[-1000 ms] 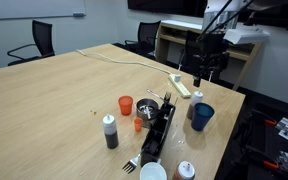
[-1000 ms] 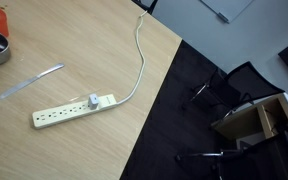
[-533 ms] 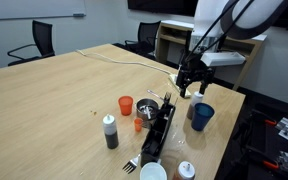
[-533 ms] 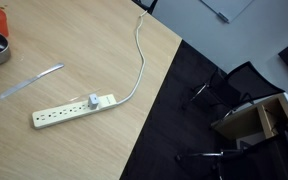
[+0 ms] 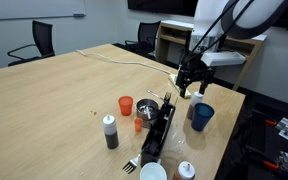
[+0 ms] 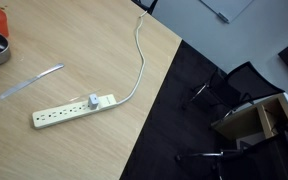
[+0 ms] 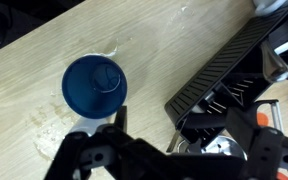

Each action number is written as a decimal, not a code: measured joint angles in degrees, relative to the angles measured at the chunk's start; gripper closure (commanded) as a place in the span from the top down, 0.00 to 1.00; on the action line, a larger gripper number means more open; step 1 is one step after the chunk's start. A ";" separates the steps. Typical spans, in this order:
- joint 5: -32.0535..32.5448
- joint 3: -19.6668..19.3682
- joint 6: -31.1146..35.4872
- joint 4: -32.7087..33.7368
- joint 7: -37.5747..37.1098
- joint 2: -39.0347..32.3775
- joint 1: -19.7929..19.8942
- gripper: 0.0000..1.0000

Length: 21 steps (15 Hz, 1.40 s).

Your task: Remove the spoon from the rack and put it on the table

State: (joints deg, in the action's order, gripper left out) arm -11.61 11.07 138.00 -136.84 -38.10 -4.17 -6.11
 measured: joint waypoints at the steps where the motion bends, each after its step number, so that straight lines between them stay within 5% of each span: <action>1: 0.00 -0.14 0.30 -0.01 -0.20 -0.12 -0.01 1.00; 8: -7.93 -2.03 14.18 -0.69 -0.80 -6.50 -0.01 1.00; 21: -3.01 -8.24 25.06 -2.59 -15.20 -11.78 -6.22 1.00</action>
State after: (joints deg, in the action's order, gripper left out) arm -14.61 2.82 163.06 -139.43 -53.30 -15.95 -12.33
